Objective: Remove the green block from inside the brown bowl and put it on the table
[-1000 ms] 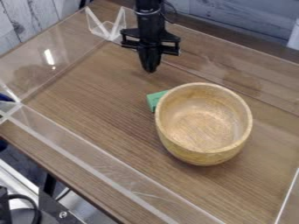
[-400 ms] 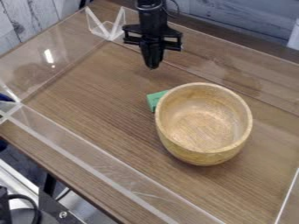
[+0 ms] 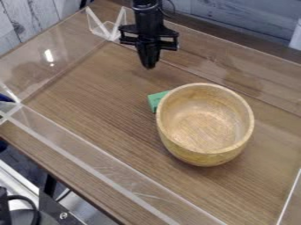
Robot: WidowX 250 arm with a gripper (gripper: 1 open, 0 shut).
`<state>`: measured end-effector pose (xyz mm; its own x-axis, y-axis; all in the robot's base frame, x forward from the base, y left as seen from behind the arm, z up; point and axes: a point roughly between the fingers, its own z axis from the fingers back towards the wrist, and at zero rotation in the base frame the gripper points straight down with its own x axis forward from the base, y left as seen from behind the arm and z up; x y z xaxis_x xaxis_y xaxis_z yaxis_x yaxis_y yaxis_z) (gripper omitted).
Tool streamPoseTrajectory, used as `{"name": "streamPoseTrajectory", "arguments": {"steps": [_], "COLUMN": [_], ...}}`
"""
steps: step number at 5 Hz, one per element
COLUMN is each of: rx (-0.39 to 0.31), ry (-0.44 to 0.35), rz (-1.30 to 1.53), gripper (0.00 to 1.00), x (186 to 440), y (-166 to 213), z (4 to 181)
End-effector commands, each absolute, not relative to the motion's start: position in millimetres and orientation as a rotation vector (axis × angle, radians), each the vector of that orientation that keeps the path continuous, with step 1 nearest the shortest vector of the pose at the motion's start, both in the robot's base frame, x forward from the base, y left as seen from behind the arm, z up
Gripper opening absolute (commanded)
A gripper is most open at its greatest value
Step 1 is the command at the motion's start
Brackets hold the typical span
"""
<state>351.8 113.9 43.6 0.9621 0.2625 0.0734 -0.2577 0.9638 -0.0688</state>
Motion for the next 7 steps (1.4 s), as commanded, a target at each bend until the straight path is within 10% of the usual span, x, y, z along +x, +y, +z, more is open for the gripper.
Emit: {"name": "streamPoseTrajectory", "arguments": {"steps": [1,7], "rx": [-0.031,0.012], "ry": [-0.185,-0.162], "rz": [0.277,0.345], "gripper": [0.0,0.0], "x": [357,344], "y": [126,156], "z": [77.8,57.2]}}
